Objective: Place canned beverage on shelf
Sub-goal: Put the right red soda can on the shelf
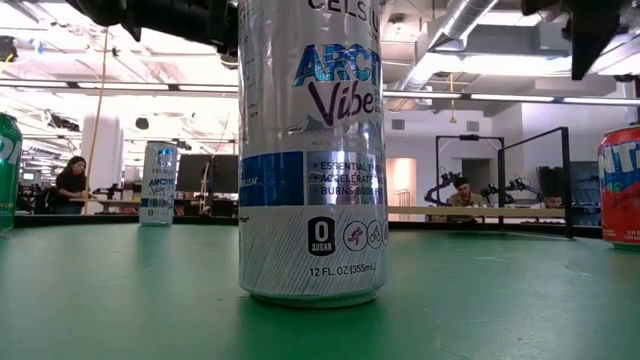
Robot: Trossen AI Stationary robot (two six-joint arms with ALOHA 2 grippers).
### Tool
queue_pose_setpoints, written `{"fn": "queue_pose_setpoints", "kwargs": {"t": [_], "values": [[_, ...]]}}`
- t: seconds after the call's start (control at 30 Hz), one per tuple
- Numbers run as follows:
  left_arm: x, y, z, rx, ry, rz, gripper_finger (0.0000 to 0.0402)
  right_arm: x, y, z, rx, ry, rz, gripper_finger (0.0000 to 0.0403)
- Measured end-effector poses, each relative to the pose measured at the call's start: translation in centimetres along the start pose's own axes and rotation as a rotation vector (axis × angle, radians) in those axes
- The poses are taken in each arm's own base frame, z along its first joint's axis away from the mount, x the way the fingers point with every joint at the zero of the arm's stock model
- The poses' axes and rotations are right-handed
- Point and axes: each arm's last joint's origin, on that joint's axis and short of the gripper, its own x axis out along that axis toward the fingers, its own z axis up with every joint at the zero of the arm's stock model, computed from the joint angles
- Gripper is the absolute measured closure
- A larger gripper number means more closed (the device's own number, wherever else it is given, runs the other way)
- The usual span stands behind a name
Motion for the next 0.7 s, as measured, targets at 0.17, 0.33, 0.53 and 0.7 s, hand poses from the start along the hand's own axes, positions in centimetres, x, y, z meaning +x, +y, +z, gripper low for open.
{"fn": "queue_pose_setpoints", "kwargs": {"t": [0.17, 0.33, 0.53, 0.7], "values": [[0.7, -0.2, -0.6, -0.016, 0.016, -0.014, 0.0106, 0.4, 1.0, -0.3, 0.087, 0.023, -0.009, 0.0113], [0.9, -0.7, -0.4, -0.014, -0.016, -0.062, 0.0106, 0.3, 1.3, -0.7, 0.149, 0.022, -0.002, 0.0113], [0.9, -0.9, -0.3, -0.005, -0.022, -0.071, 0.0106, 1.2, 1.3, -1.0, 0.251, 0.039, -0.033, 0.0112], [0.9, -0.9, -0.3, -0.004, -0.021, -0.070, 0.0106, 3.4, 0.9, -1.7, 0.287, 0.132, -0.077, 0.0104]]}}
